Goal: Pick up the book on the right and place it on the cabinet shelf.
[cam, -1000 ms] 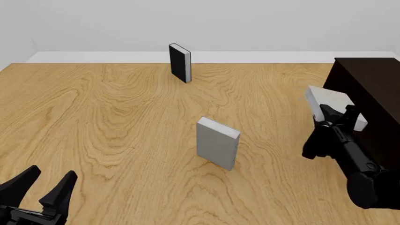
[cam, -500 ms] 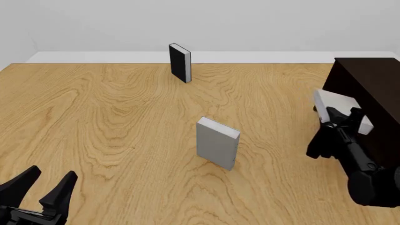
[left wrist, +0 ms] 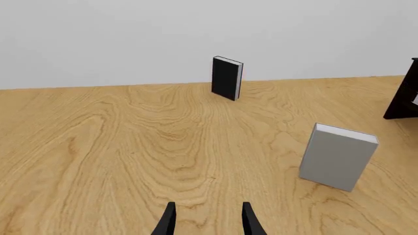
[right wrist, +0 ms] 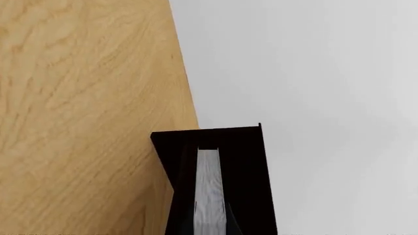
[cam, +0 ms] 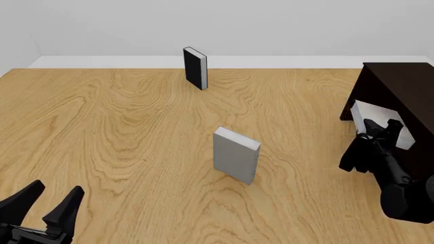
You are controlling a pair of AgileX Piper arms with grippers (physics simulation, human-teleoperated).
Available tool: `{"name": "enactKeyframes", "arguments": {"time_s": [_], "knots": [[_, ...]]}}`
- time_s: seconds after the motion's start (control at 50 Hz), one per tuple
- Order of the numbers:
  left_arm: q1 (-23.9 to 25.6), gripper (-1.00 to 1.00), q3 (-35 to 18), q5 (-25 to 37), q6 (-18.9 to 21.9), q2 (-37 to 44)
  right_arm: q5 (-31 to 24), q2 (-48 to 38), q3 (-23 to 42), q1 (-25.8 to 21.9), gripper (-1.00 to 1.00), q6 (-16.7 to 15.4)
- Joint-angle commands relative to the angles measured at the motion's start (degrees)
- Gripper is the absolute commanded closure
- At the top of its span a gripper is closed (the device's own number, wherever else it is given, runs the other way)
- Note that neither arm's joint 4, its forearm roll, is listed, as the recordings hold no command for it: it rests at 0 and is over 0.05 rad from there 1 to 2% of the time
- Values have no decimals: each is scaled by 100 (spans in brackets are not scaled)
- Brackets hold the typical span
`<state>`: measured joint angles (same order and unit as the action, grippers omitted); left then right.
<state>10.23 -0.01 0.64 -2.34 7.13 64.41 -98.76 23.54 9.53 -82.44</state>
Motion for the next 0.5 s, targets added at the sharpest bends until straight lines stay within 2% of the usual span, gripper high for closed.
{"name": "enactKeyframes", "arguments": {"time_s": [0.02,0.16,0.5], "knots": [[4,-100,0,-11,-7,18,151,-154,105,177,100,40],[15,-100,0,-8,-19,28,212,-243,111,266,100,-36],[43,-100,0,29,-41,21,-109,-298,475,371,100,-108]]}}
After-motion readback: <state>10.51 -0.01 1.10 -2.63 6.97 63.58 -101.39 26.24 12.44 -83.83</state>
